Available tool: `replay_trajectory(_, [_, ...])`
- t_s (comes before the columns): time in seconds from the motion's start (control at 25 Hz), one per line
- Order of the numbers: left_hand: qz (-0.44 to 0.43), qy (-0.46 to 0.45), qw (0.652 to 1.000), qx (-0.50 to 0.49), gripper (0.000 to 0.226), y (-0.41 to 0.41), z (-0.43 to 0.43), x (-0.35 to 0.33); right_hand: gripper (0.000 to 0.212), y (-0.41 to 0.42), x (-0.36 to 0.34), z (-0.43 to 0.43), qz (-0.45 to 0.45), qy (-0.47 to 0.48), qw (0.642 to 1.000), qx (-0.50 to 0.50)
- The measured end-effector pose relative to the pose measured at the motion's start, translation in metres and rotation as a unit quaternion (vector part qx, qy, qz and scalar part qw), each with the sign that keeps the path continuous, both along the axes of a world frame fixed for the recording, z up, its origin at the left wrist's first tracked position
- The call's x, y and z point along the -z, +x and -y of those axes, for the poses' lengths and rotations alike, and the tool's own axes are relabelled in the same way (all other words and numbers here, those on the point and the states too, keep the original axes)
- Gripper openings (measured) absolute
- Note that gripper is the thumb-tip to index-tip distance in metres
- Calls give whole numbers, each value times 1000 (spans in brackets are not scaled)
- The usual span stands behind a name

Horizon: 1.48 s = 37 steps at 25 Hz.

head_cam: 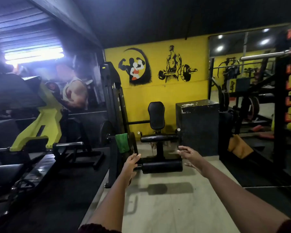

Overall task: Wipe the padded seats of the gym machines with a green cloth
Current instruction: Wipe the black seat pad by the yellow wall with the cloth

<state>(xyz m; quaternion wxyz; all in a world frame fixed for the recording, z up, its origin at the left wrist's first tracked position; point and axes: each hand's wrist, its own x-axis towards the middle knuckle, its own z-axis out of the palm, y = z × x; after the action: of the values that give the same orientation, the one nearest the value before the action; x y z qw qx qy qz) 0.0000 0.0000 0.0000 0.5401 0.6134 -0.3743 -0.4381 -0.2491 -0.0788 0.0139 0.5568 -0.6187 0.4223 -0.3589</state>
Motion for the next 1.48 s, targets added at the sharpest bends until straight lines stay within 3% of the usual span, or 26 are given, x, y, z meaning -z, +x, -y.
replay_trajectory(0.24, [1, 10, 1000, -13, 49, 19, 54, 11, 46, 27, 20, 60, -20, 17, 1000, -3])
replay_trajectory(0.68, [-12, 54, 994, -90, 51, 98, 250, 45, 43, 120, 55, 287, -43, 46, 997, -50])
replay_trajectory(1.08, [-50, 90, 974, -203, 51, 224, 372, 111, 38, 275, 104, 464, -88, 80, 985, -126])
replay_trajectory(1.28, [-69, 103, 967, -224, 54, 296, 438, 134, 24, 368, 126, 539, -94, 171, 974, -115])
replay_trajectory(1.48, [-87, 135, 958, -237, 52, 346, 499, 154, 38, 430, 148, 609, -63, 259, 960, -83])
